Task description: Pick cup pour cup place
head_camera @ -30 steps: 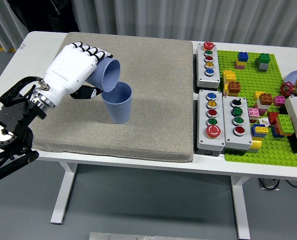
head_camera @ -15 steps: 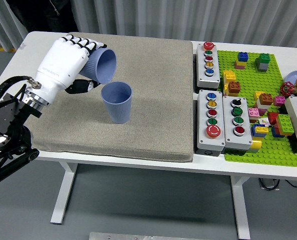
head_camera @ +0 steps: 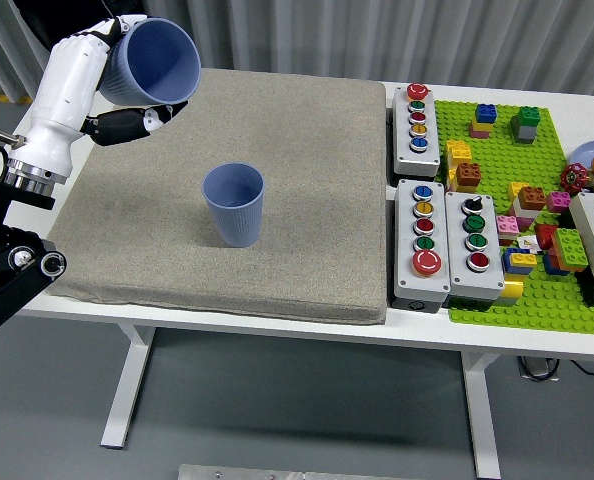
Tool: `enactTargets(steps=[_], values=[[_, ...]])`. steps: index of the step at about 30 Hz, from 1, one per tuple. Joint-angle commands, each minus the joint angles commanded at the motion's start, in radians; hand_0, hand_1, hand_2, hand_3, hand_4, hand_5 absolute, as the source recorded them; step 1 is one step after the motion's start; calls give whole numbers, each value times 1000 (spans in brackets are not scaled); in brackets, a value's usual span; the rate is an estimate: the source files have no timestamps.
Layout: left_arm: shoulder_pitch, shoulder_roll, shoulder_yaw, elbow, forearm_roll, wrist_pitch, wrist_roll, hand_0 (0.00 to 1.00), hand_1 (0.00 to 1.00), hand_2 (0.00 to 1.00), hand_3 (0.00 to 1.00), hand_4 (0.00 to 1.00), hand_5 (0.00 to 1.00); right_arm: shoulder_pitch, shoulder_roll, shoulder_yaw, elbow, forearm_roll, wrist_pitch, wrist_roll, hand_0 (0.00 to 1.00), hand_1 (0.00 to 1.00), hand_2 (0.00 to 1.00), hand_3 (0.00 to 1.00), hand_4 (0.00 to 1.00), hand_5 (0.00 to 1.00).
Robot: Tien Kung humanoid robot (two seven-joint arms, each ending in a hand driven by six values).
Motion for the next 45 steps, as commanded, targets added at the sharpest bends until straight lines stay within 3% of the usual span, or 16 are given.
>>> enactTargets(steps=[8, 17, 20, 25, 30, 39, 45], values=[[6, -21, -7, 36, -351, -52, -75, 595, 627, 750, 668, 701, 66, 1, 1, 1, 0, -2, -2, -2, 705, 635, 566, 565, 2, 57], [11, -32, -21, 47, -711, -52, -87, 593, 624, 746, 661, 702, 69, 0, 1, 0, 0, -1, -4, -1, 705, 634, 567, 566, 2, 61], [15, -48, -31, 55, -848, -48, -87, 593, 624, 746, 661, 702, 69, 0, 2, 1, 0, -4, -3, -2, 705, 634, 567, 566, 2, 61], [34, -109, -72, 84, -1033, -48, -99, 592, 625, 742, 659, 702, 72, -6, 4, 2, 0, -5, -3, -2, 705, 634, 567, 566, 2, 62], [51, -140, -76, 99, -1041, -47, -120, 588, 620, 724, 658, 703, 74, -8, 6, 2, 0, -5, -3, -3, 706, 634, 567, 566, 2, 64], [105, -200, -84, 87, -940, -11, -145, 587, 619, 721, 656, 702, 78, -19, 12, 4, 1, -14, 2, -7, 705, 634, 568, 566, 2, 67], [147, -250, -70, 102, -913, -12, -201, 588, 617, 722, 656, 701, 79, -22, 13, 5, 1, -19, 5, -7, 706, 634, 568, 566, 2, 67]])
